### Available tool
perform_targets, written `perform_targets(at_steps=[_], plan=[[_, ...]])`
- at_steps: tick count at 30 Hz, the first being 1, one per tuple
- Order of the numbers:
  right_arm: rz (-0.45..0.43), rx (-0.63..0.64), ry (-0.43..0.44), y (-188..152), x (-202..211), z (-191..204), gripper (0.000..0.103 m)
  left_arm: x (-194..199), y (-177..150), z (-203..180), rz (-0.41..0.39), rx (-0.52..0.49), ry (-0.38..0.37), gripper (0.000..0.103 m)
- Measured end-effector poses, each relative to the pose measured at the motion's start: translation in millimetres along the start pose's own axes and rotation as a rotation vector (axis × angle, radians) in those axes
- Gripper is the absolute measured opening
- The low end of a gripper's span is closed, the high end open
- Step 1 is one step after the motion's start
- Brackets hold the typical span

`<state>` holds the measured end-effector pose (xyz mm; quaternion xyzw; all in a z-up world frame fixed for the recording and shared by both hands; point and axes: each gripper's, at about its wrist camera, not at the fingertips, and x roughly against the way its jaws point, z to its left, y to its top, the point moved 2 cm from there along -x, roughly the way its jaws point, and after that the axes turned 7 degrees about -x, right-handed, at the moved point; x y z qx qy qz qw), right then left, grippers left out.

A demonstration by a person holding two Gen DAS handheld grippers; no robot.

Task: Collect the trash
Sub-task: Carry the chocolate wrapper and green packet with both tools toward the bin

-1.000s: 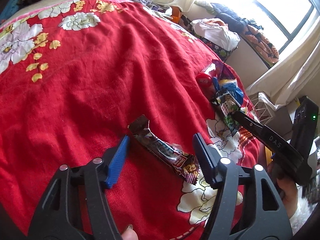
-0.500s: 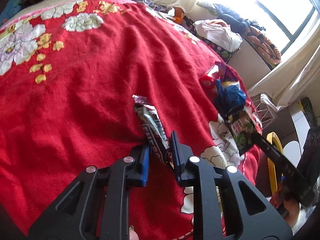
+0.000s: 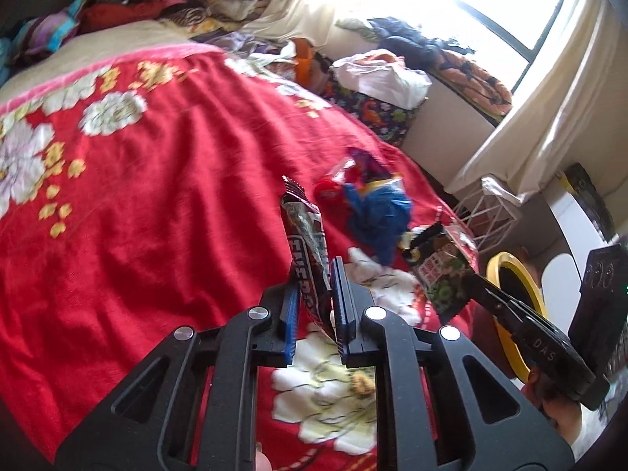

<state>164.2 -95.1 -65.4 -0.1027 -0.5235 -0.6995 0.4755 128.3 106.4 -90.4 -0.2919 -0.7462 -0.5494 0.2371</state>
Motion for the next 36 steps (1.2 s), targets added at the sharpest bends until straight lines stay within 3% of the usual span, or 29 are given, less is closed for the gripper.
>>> perform_targets(at_steps=[17, 36], plan=[[-0.093, -0.050, -0.014, 5, 47, -19, 0.009, 5, 10, -72, -0.032, -0.148, -0.086, 0.009], [-0.180, -0.135, -0.060, 7, 85, -58, 0.009, 7, 8, -127, -0.054, -0.259, -0.153, 0.009]])
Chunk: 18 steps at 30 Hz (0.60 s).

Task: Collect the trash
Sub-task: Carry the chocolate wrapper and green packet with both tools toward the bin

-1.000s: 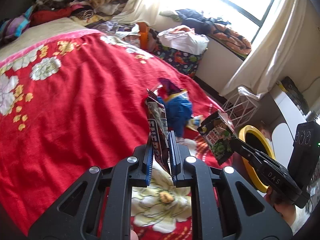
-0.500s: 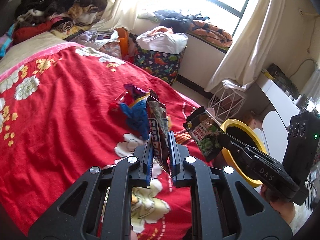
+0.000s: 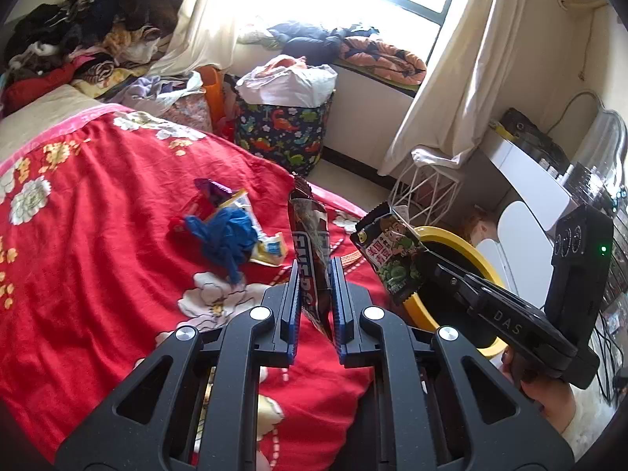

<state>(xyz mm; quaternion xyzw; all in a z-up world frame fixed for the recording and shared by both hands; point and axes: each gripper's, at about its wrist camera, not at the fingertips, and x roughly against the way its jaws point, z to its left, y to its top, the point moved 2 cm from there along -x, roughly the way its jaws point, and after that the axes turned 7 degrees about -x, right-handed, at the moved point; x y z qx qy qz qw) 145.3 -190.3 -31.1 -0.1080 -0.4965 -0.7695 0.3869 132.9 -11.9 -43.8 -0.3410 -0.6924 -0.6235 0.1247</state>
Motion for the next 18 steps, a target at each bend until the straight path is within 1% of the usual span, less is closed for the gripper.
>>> perform_targets(at_steps=[18], plan=[[-0.076, -0.085, -0.059, 10, 29, -44, 0.009, -9, 4, -50, -0.003, -0.083, -0.064, 0.009]])
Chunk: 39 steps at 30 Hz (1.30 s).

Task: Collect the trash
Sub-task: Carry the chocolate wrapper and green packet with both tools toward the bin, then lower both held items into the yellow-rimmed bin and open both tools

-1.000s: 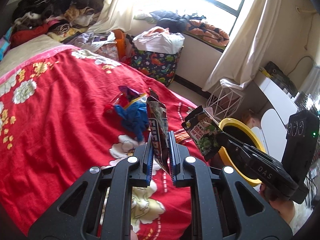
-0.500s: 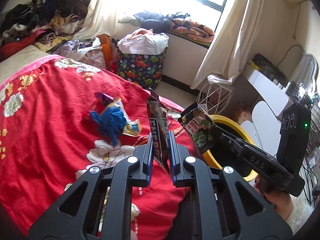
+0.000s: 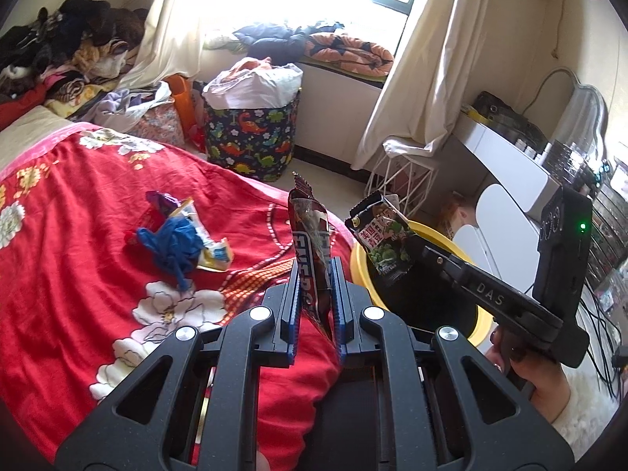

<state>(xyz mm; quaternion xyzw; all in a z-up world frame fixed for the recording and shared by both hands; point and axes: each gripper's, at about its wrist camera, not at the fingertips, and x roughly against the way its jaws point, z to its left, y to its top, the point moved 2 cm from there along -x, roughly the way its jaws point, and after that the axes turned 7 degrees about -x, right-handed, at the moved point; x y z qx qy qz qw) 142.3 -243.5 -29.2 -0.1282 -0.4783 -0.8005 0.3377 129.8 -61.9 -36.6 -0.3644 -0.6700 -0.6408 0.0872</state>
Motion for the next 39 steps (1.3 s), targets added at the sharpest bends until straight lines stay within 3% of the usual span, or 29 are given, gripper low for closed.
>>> perform_targets(at_steps=[39], plan=[[-0.112, -0.146, -0.163, 13, 42, -87, 0.009, -29, 1, -67, 0.039, -0.104, -0.118, 0.009]])
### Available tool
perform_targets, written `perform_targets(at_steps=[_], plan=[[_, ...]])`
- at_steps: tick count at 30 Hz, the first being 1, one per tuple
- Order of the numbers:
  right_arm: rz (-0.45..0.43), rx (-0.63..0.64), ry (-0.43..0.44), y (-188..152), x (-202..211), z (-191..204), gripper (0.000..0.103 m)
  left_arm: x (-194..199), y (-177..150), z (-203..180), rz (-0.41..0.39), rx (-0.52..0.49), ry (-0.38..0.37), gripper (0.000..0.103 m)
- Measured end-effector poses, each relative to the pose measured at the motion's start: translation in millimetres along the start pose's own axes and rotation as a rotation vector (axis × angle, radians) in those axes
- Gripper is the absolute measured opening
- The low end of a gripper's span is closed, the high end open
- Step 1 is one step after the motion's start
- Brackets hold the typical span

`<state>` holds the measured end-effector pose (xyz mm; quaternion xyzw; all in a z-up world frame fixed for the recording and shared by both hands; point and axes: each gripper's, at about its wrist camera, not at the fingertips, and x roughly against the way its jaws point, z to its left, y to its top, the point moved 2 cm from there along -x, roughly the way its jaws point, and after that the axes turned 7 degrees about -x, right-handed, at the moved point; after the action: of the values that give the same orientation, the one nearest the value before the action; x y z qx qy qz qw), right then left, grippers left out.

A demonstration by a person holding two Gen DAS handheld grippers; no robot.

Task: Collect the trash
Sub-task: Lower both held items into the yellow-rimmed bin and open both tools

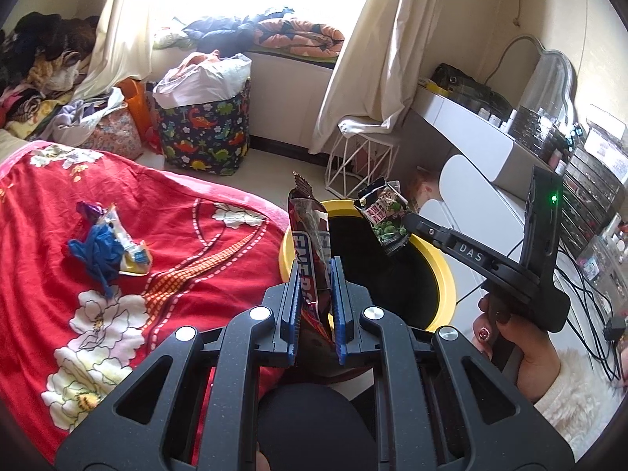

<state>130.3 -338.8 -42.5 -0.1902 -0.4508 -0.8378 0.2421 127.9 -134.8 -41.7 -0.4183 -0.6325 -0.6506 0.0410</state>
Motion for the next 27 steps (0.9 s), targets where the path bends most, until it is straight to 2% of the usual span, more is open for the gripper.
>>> perform_targets(at_steps=[17, 27], plan=[[-0.021, -0.041, -0.070, 3, 4, -32, 0.009, -23, -4, -32, 0.043, -0.048, -0.058, 0.009], [-0.017, -0.075, -0.126, 4, 4, -53, 0.009, -53, -2, -48, 0.084, -0.080, -0.097, 0.009]])
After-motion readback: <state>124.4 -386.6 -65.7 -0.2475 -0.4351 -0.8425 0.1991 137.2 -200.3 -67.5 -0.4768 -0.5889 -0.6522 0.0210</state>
